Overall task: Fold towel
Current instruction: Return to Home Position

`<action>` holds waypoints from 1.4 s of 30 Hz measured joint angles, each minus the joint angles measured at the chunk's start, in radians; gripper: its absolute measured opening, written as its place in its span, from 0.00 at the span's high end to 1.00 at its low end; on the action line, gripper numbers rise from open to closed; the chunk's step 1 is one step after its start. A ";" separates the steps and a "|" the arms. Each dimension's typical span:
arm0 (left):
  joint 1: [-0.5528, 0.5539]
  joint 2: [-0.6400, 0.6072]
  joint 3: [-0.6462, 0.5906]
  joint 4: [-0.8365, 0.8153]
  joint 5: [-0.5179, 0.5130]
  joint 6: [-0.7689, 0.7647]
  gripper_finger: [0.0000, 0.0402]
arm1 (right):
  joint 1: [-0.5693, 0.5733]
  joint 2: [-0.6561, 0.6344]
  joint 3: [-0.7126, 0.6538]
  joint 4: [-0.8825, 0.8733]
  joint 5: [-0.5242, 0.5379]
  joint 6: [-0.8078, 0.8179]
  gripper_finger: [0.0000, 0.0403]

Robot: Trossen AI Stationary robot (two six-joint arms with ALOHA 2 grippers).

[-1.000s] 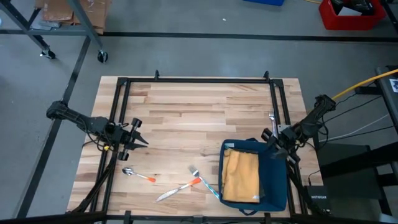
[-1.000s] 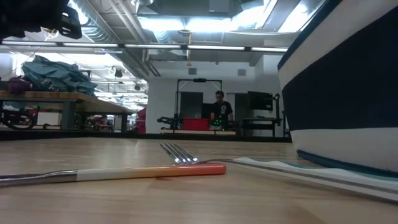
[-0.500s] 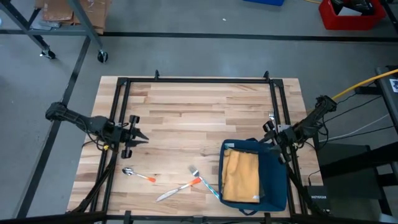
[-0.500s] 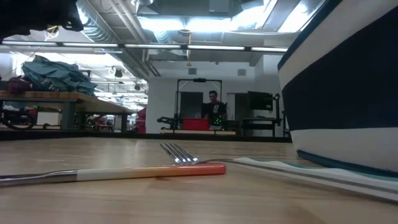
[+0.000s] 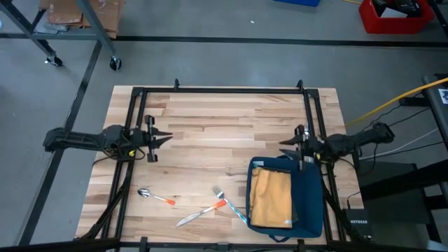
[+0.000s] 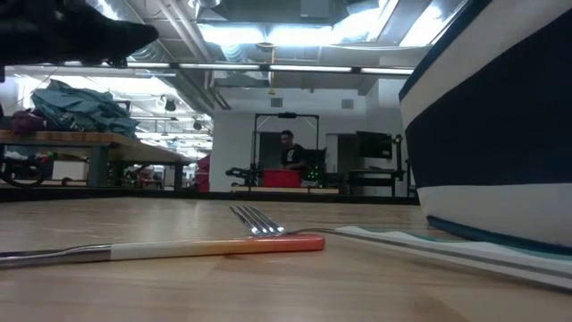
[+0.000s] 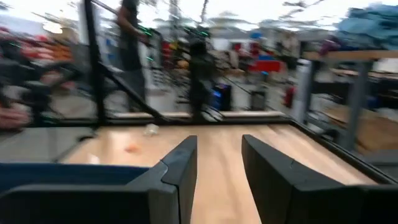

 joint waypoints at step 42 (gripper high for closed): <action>0.036 0.001 0.001 -0.433 0.040 -0.236 0.89 | -0.272 0.000 -0.002 -0.132 -0.242 0.123 0.67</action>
